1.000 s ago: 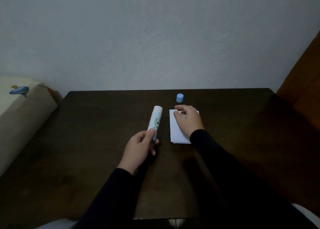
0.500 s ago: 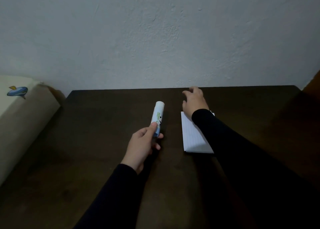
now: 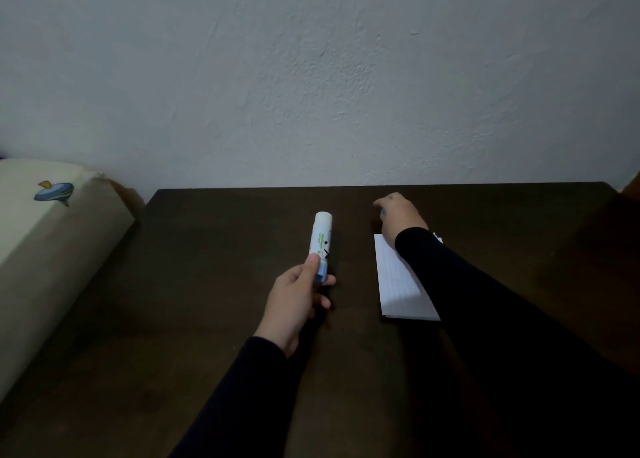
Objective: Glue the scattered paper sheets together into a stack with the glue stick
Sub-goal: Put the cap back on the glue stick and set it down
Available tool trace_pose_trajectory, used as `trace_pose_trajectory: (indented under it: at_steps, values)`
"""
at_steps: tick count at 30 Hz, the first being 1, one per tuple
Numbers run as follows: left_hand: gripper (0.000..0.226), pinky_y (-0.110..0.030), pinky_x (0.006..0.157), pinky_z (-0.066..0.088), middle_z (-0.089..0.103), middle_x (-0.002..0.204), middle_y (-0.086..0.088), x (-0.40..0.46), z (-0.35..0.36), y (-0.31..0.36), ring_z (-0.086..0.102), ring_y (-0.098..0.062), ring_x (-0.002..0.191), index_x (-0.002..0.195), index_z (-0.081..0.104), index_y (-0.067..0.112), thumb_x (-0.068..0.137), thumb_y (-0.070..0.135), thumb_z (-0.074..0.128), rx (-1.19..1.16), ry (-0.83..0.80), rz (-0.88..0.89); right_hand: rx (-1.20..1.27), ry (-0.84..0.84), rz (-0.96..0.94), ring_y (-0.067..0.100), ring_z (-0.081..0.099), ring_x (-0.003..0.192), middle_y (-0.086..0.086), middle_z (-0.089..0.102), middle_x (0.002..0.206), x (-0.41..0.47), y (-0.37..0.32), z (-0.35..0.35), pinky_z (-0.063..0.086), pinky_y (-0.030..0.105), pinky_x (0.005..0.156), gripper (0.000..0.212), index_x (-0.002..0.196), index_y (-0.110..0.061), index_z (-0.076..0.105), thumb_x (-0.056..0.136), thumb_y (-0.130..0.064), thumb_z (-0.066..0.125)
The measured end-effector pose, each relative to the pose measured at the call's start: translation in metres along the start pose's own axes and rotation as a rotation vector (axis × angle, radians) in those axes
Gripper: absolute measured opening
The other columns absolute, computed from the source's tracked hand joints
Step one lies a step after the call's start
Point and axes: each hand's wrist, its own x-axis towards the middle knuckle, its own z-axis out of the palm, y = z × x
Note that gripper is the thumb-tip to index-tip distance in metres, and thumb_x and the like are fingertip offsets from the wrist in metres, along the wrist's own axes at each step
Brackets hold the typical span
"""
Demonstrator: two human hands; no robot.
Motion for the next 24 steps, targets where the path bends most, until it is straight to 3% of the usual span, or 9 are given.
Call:
trace_pose_trajectory:
  at_steps: [9, 14, 19, 24]
  values:
    - [0.028, -0.023, 0.053, 0.037, 0.071, 0.096, -0.002, -0.005, 0.0, 0.002, 0.053, -0.011, 0.058, 0.104, 0.061, 0.02, 0.099, 0.043, 0.046, 0.044, -0.036, 0.023, 0.337, 0.164, -0.045, 0.013, 0.052, 0.116, 0.004, 0.054, 0.13, -0.044, -0.018, -0.044, 0.035, 0.019, 0.092, 0.032, 0.129, -0.017, 0.057, 0.098, -0.019, 0.053]
    - [0.03, -0.021, 0.052, 0.04, 0.071, 0.093, -0.003, -0.021, 0.008, 0.006, 0.054, -0.011, 0.061, 0.115, 0.06, 0.02, 0.098, 0.041, 0.047, 0.034, -0.134, 0.022, 0.472, 0.122, -0.029, -0.001, 0.049, 0.103, -0.005, 0.055, 0.124, -0.098, -0.01, -0.071, 0.039, 0.012, 0.082, 0.031, 0.129, -0.021, 0.056, 0.098, -0.024, 0.051]
    - [0.024, -0.016, 0.048, 0.041, 0.07, 0.084, -0.003, -0.049, 0.013, 0.014, 0.054, -0.009, 0.059, 0.112, 0.062, 0.019, 0.099, 0.034, 0.048, 0.077, -0.284, 0.04, 0.595, 0.112, 0.088, -0.004, 0.047, 0.098, -0.01, 0.054, 0.121, -0.147, -0.002, -0.089, 0.037, 0.011, 0.075, 0.029, 0.127, -0.025, 0.057, 0.099, -0.027, 0.049]
    - [0.022, -0.015, 0.044, 0.036, 0.065, 0.072, -0.008, -0.078, 0.025, 0.012, 0.052, -0.012, 0.052, 0.087, 0.062, 0.01, 0.098, 0.021, 0.047, 0.143, -0.342, 0.103, 0.84, 0.175, 0.246, 0.004, 0.055, 0.099, -0.009, 0.058, 0.117, -0.192, -0.002, -0.099, 0.046, 0.014, 0.073, 0.024, 0.121, -0.028, 0.057, 0.098, -0.028, 0.051]
